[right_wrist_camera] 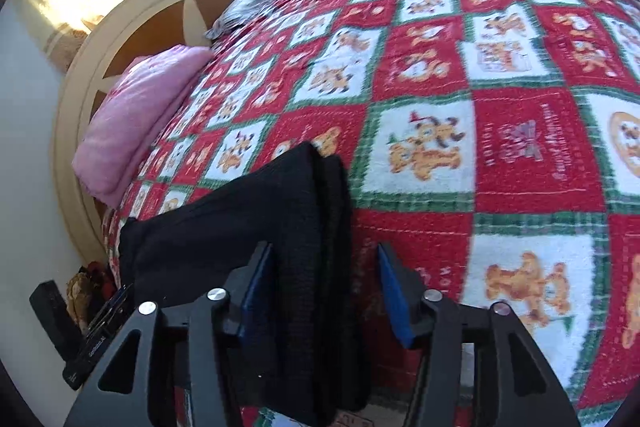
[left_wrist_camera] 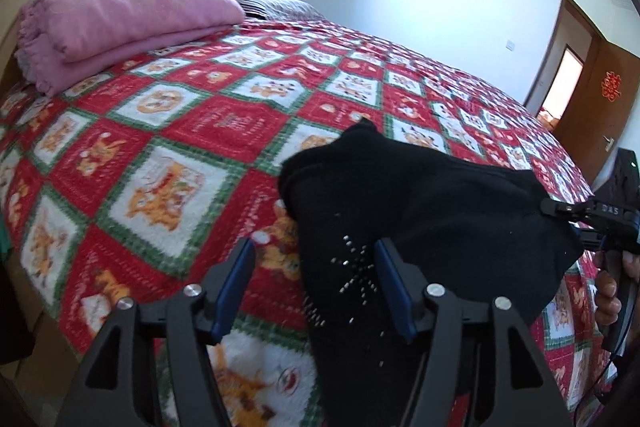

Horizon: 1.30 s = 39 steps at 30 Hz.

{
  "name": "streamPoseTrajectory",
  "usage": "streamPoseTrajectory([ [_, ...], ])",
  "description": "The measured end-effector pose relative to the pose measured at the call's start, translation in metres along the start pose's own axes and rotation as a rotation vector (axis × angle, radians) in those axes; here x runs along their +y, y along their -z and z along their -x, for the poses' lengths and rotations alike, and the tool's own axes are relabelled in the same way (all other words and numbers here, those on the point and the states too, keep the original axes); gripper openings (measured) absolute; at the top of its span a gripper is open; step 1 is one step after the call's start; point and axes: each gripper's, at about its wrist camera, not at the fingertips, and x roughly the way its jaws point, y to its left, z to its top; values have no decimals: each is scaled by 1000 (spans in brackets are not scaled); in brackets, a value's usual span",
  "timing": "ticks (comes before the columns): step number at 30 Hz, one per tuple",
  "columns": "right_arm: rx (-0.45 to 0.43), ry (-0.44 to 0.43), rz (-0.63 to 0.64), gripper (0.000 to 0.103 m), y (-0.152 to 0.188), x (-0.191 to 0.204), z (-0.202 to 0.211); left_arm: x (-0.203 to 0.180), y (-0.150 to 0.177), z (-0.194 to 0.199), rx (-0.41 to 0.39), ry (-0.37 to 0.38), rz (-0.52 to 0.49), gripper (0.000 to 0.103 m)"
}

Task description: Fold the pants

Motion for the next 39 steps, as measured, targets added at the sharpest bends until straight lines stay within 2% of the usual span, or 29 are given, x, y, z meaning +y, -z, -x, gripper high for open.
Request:
streamPoseTrajectory([
  [4,-64,83,-17,56,7,-8,32,-3,-1,21,-59,-47,-22,67],
  [5,-77,102,-11,56,11,-10,42,-5,-2,28,-78,-51,-21,72],
  [9,-102,134,27,56,31,-11,80,-22,-5,54,-147,-25,-38,80],
  [13,-151,169,68,58,55,-8,125,-44,-6,78,-195,9,-82,85],
  [15,-182,180,88,61,67,-4,148,-52,-7,88,-217,21,-90,97],
  [17,-219,198,114,62,76,3,170,-59,-6,100,-248,25,-97,100],
  [23,-320,215,235,65,96,35,215,-77,-8,129,-290,62,-125,103],
  [27,-373,220,305,66,106,58,229,-85,-8,143,-324,70,-144,103],
  [39,-392,196,366,67,118,83,236,-90,-9,154,-359,78,-145,103],
])
